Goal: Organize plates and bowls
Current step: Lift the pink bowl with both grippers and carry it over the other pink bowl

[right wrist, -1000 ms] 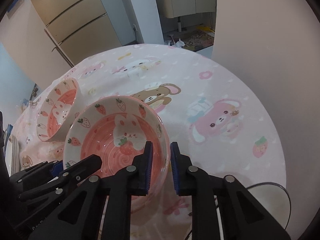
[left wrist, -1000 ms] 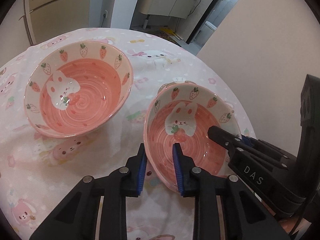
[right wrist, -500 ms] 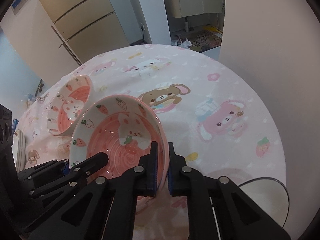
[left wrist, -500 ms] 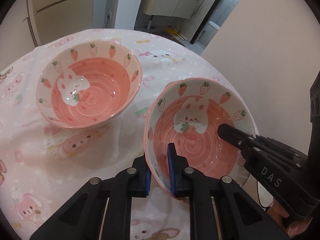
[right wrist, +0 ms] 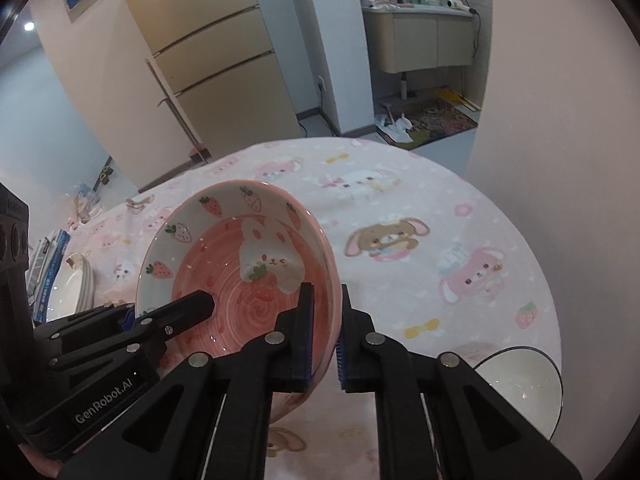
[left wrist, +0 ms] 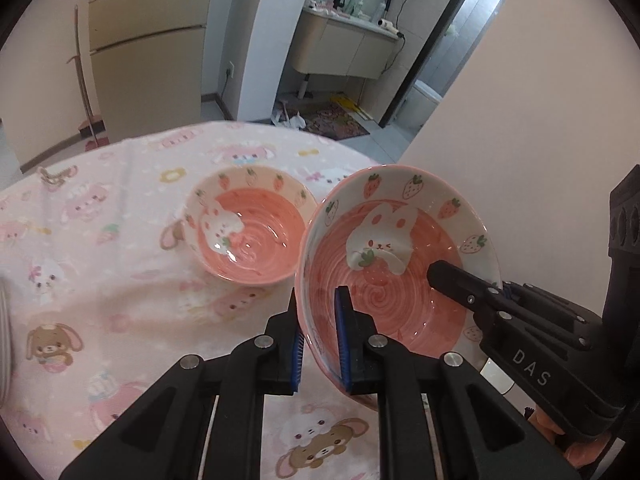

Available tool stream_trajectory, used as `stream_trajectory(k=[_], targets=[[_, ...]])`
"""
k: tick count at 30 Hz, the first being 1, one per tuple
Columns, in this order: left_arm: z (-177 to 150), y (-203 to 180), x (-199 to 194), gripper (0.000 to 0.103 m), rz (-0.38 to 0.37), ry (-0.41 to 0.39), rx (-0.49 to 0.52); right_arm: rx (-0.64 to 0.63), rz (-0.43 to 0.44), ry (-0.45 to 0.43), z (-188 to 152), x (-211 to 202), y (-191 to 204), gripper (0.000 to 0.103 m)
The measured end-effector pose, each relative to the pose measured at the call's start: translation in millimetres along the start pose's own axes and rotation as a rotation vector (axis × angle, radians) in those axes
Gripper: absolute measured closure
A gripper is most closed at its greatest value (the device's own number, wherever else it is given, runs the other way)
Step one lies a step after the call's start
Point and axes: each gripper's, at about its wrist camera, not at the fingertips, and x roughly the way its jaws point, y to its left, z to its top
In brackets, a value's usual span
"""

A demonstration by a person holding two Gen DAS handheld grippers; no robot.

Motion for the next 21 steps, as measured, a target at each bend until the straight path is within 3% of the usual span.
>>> stream_trajectory(k=[9, 21], targets=[[16, 24, -27, 0.088, 0.025, -0.054, -0.017, -0.033, -0.002, -0.052, 21, -5, 37, 0.094], [35, 62, 5, 0.088, 0.091, -0.053, -0.029, -0.007, 0.05, -0.018, 42, 51, 50, 0.095]])
